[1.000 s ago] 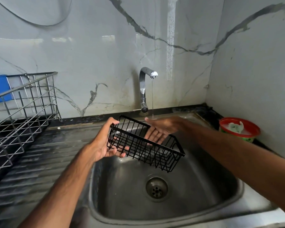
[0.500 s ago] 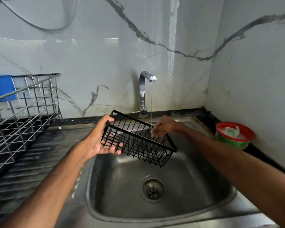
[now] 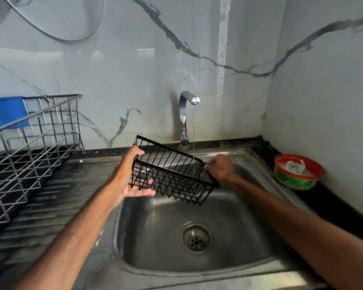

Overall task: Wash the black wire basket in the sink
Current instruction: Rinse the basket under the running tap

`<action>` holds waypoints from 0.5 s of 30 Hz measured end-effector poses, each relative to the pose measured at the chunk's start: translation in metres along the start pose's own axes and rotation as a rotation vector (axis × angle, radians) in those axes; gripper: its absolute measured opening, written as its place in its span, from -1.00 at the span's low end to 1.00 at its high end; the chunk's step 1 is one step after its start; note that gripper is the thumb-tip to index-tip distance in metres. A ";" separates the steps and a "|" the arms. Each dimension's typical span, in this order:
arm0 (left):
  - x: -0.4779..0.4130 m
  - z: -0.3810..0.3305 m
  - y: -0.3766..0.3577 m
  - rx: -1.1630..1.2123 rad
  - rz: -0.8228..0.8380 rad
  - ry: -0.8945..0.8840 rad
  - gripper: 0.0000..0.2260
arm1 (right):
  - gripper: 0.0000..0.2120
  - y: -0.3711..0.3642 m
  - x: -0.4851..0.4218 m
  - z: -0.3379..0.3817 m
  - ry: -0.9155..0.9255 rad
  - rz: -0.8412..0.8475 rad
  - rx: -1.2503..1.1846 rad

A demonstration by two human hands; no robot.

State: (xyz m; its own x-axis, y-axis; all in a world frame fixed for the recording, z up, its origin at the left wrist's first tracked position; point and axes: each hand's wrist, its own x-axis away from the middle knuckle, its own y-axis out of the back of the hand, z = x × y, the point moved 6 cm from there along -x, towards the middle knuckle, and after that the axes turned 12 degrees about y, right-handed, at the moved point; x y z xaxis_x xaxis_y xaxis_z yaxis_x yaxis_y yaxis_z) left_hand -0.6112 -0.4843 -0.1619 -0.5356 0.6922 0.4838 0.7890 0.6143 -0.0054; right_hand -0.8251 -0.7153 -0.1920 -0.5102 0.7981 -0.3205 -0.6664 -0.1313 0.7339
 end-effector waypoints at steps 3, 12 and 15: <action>0.004 -0.001 0.001 0.037 0.031 -0.017 -0.25 | -0.82 -0.011 0.004 -0.003 -0.084 0.086 -0.265; 0.030 0.004 -0.008 -0.055 0.054 -0.065 -0.69 | -0.78 -0.041 0.030 -0.006 -0.290 0.313 -0.550; 0.030 0.004 -0.008 -0.070 0.049 -0.067 -0.69 | -0.71 -0.052 0.036 -0.008 -0.337 0.310 -0.693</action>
State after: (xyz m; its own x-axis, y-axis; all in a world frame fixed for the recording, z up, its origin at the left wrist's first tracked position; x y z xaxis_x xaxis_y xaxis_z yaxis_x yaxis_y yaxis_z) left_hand -0.6353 -0.4669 -0.1511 -0.5125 0.7461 0.4251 0.8329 0.5524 0.0346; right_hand -0.8133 -0.6846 -0.2462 -0.6089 0.7852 0.1128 -0.7627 -0.6185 0.1890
